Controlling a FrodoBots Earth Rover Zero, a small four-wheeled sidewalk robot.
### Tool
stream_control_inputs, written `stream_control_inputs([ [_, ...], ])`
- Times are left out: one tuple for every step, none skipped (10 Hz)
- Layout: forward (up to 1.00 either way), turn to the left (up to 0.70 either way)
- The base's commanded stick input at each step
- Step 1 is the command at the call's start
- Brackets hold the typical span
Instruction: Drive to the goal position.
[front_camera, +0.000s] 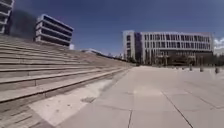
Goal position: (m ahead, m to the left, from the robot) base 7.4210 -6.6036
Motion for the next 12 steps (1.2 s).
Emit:
stream_control_inputs([
  [0.7, -0.35],
  [0.7, -0.16],
  [0.7, 0.0],
  [0.7, 0.0],
  [0.7, 0.0],
  [0.7, 0.0],
  [0.7, 0.0],
  [0.7, 0.0],
  [0.7, 0.0],
  [0.7, 0.0],
  [0.7, -0.01],
  [0.7, -0.1],
])
